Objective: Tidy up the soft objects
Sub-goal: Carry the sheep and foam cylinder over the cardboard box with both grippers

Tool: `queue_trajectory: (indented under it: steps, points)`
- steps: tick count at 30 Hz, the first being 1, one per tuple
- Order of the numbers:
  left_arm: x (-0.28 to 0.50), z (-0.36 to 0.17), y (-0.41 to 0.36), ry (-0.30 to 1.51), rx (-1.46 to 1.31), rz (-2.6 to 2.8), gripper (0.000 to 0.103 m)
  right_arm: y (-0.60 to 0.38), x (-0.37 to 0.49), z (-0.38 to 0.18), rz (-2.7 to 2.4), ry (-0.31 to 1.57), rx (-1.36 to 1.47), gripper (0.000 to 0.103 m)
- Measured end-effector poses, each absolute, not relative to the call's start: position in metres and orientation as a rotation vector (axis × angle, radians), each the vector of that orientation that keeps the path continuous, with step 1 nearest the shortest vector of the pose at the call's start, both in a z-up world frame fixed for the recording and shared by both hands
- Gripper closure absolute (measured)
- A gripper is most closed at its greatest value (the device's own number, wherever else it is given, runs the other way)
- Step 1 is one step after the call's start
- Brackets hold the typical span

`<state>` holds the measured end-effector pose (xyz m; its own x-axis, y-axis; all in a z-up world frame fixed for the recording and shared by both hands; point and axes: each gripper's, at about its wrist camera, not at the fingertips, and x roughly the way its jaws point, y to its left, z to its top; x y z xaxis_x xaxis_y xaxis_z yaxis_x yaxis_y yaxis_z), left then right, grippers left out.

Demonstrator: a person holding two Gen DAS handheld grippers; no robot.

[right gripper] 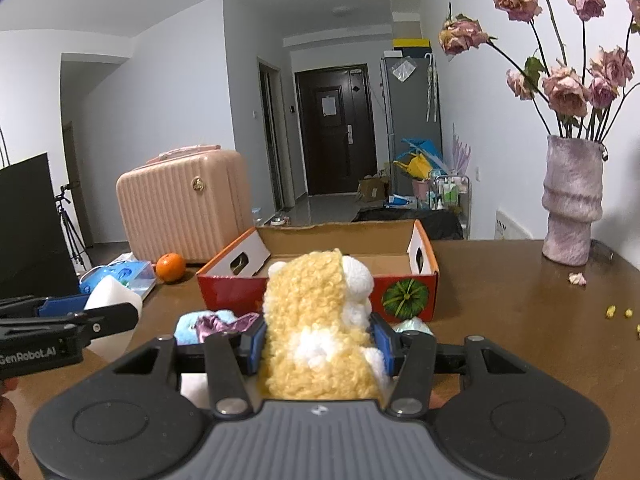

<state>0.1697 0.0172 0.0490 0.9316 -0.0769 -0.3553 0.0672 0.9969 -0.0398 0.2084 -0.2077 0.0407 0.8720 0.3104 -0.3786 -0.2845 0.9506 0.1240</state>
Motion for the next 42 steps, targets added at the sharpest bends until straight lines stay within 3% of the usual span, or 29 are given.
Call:
queue_trajectory:
  steps: [42]
  points:
    - [0.302,0.070,0.002,0.347,-0.025,0.001,0.044,-0.223,0.352,0.061,0.209,0.442,0.099,0.053]
